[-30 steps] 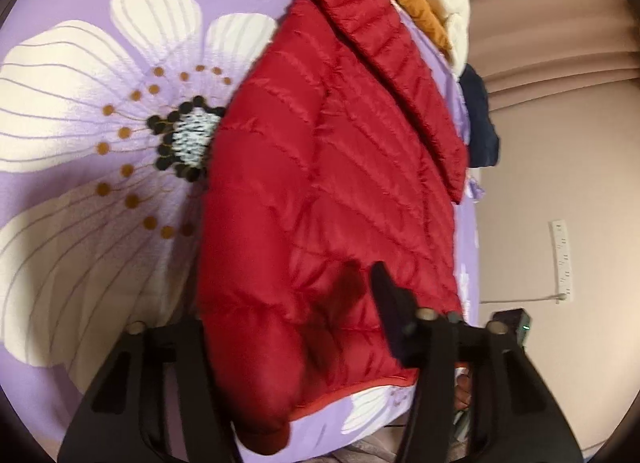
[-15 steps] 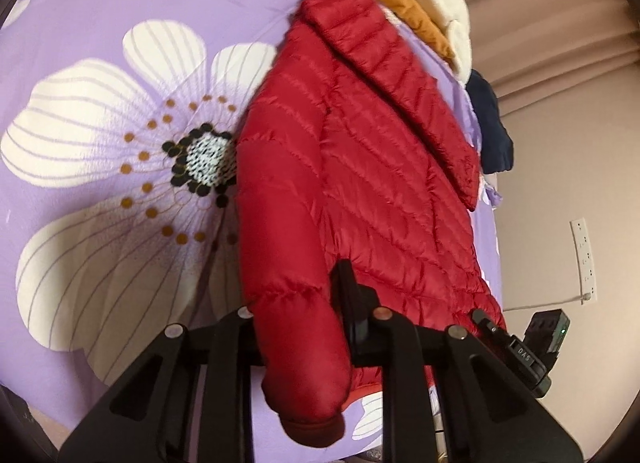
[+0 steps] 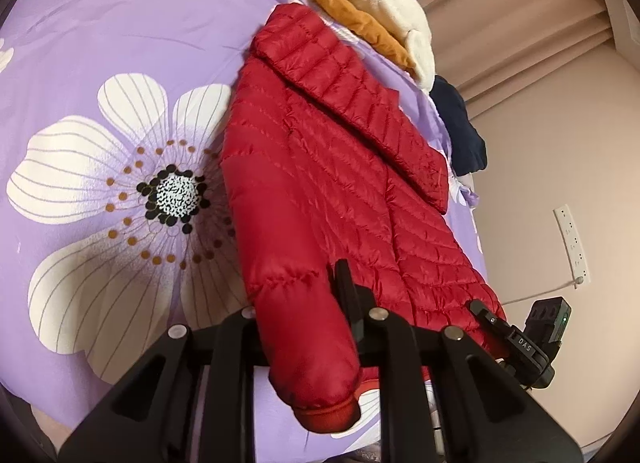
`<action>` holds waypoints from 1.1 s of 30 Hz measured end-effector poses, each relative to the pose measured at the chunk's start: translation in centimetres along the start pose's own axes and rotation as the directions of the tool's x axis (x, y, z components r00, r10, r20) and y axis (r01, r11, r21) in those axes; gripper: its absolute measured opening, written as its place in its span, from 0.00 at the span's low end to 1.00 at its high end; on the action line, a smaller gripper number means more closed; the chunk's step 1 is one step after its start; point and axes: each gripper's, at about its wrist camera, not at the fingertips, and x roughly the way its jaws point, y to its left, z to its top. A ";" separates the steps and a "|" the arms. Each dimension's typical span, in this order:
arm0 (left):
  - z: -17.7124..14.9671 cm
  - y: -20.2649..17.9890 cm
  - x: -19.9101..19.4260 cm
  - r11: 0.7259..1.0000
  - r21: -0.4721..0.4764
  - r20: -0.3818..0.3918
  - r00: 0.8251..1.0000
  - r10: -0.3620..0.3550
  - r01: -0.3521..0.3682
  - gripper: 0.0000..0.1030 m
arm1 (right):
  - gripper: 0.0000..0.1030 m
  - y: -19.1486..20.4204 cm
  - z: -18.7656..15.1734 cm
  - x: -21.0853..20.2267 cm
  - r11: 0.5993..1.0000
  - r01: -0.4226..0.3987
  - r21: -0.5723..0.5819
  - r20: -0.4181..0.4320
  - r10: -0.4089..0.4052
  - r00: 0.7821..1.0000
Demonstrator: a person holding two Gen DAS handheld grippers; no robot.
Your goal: Fold large clothes
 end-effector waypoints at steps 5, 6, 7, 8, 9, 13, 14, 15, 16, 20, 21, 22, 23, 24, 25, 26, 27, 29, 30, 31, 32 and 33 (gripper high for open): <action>-0.1 -0.8 -0.2 1.000 0.024 0.010 1.000 0.000 0.000 0.16 | 0.20 0.7 0.3 -0.4 1.000 -0.015 -0.017 0.015 0.015 1.000; -0.1 -0.9 -0.3 1.000 0.029 0.012 1.000 -0.004 0.003 0.16 | 0.20 0.8 0.4 -0.6 1.000 -0.020 -0.023 0.019 0.021 1.000; -0.1 -1.2 -0.4 0.999 0.036 0.015 1.000 -0.007 0.007 0.16 | 0.20 0.9 0.5 -0.7 0.999 -0.024 -0.027 0.022 0.025 0.999; -0.1 -1.3 -0.5 0.999 0.041 0.017 1.000 -0.010 0.009 0.17 | 0.20 1.1 0.6 -0.9 0.999 -0.028 -0.034 0.025 0.029 0.999; -0.1 -1.5 -0.7 0.999 0.046 0.019 1.000 -0.014 0.013 0.16 | 0.20 1.2 0.7 -0.9 0.999 -0.030 -0.038 0.027 0.031 0.999; 0.0 -2.4 -1.3 0.997 0.071 0.028 0.999 -0.030 0.028 0.17 | 0.20 1.4 1.1 -1.4 0.998 -0.045 -0.052 0.039 0.047 0.998; 0.1 -2.6 -1.4 0.997 0.076 0.029 0.999 -0.032 0.030 0.17 | 0.20 1.5 1.2 -1.5 0.997 -0.049 -0.054 0.042 0.051 0.998; 0.1 -2.7 -1.5 0.996 0.082 0.030 0.999 -0.035 0.033 0.17 | 0.20 1.5 1.3 -1.7 0.997 -0.051 -0.058 0.044 0.054 0.998; 0.2 -2.9 -1.5 0.996 0.086 0.031 0.999 -0.039 0.036 0.16 | 0.20 1.6 1.3 -1.8 0.997 -0.054 -0.062 0.047 0.057 0.997; 0.1 -3.5 -2.0 0.993 0.106 0.037 0.998 -0.050 0.046 0.17 | 0.20 1.9 1.6 -2.3 0.995 -0.066 -0.079 0.055 0.070 0.996; 0.2 -3.6 -2.2 0.993 0.111 0.039 0.998 -0.052 0.048 0.16 | 0.20 2.0 1.6 -2.5 0.994 -0.070 -0.084 0.056 0.074 0.996; 0.2 -3.8 -2.4 0.992 0.117 0.041 0.998 -0.055 0.050 0.16 | 0.20 2.1 1.7 -2.6 0.993 -0.072 -0.089 0.059 0.078 0.995; 0.2 -3.9 -2.5 0.991 0.121 0.043 0.997 -0.059 0.053 0.16 | 0.20 2.1 1.8 -2.7 0.993 -0.075 -0.092 0.060 0.081 0.995; 0.2 -4.1 -2.7 0.991 0.125 0.046 0.997 -0.062 0.056 0.17 | 0.20 2.1 2.0 -2.8 0.992 -0.080 -0.095 0.063 0.086 0.994; 0.3 -4.3 -2.8 0.990 0.128 0.049 0.997 -0.065 0.058 0.16 | 0.20 2.2 2.0 -2.9 0.992 -0.081 -0.098 0.064 0.088 0.994; 0.4 -4.3 -2.9 0.990 0.131 0.050 0.997 -0.066 0.059 0.16 | 0.20 2.2 2.1 -3.0 0.991 -0.084 -0.102 0.067 0.091 0.994; 0.4 -4.4 -3.0 0.989 0.133 0.052 0.996 -0.068 0.060 0.16 | 0.20 2.3 2.2 -3.1 0.991 -0.086 -0.104 0.069 0.094 0.993; 0.4 -4.5 -3.3 0.988 0.138 0.054 0.996 -0.073 0.065 0.17 | 0.20 2.4 2.3 -3.3 0.990 -0.092 -0.110 0.073 0.100 0.992; 0.3 -4.6 -3.4 0.988 0.141 0.055 0.996 -0.075 0.066 0.17 | 0.20 2.4 2.4 -3.4 0.989 -0.095 -0.113 0.074 0.104 0.992; 0.3 -4.7 -3.5 0.987 0.143 0.057 0.996 -0.075 0.066 0.17 | 0.20 2.4 2.4 -3.5 0.988 -0.097 -0.116 0.076 0.107 0.991; 0.3 -4.7 -3.5 0.987 0.145 0.057 0.996 -0.076 0.067 0.17 | 0.20 2.5 2.5 -3.6 0.988 -0.099 -0.119 0.077 0.108 0.991; 0.3 -4.7 -3.6 0.987 0.147 0.057 0.995 -0.078 0.069 0.17 | 0.20 2.5 2.5 -3.7 0.987 -0.100 -0.122 0.078 0.110 0.991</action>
